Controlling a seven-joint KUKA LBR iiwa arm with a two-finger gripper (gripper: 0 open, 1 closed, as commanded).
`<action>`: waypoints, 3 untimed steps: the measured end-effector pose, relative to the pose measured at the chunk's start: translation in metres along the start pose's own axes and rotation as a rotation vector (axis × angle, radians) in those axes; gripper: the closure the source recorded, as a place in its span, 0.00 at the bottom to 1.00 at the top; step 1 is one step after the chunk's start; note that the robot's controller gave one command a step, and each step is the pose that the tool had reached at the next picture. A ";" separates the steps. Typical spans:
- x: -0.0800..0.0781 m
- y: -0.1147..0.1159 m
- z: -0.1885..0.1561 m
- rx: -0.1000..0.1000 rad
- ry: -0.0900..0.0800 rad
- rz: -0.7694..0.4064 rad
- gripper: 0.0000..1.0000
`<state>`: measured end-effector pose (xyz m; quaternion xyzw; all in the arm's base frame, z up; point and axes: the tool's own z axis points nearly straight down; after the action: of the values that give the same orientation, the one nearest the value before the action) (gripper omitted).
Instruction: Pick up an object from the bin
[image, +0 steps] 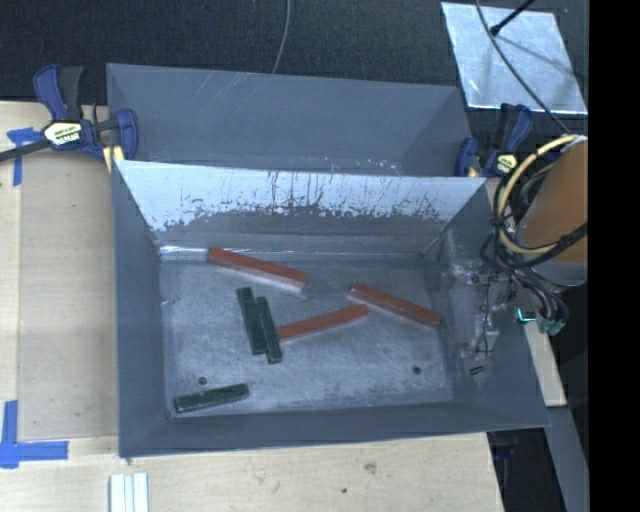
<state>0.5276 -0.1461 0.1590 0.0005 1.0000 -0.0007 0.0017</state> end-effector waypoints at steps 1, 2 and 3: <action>0.000 0.000 0.000 0.000 0.000 -0.001 0.00; -0.043 0.018 0.040 0.002 -0.009 0.014 0.00; -0.076 0.027 0.084 0.000 -0.001 -0.093 1.00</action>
Offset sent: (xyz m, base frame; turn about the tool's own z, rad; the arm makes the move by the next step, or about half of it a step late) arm 0.0580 0.0285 -0.0637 0.0161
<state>0.6035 -0.1190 0.0751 -0.0459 0.9989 -0.0006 0.0023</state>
